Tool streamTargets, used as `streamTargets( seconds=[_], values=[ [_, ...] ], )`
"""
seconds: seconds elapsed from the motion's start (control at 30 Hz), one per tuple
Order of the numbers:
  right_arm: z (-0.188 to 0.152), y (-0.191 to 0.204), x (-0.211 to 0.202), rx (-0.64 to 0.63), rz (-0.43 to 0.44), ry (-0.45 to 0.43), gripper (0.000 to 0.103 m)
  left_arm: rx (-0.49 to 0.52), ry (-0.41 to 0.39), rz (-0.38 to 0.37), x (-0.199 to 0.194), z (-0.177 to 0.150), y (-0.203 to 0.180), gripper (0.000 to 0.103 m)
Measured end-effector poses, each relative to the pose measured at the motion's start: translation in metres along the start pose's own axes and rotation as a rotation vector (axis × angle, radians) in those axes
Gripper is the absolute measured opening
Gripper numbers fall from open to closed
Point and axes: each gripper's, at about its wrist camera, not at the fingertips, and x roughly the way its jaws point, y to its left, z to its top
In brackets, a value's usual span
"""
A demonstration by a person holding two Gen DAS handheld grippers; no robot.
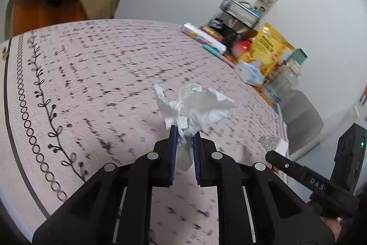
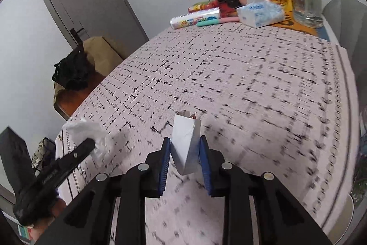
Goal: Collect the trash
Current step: 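Carry the tissue and white paper with both grippers over the beige bin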
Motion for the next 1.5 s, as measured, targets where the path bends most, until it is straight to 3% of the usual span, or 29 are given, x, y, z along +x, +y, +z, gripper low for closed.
streamTargets(
  seconds=[0.7, 1.5],
  values=[
    [-0.050, -0.101, -0.128, 0.132, -0.068, -0.170, 0.022, 0.236, 0.049, -0.123, -0.015, -0.039, -0.133, 0.013],
    [-0.111, -0.222, -0.187, 0.299, -0.229, -0.206, 0.023, 0.460, 0.200, -0.230, 0.031, -0.100, -0.265, 0.014]
  ],
)
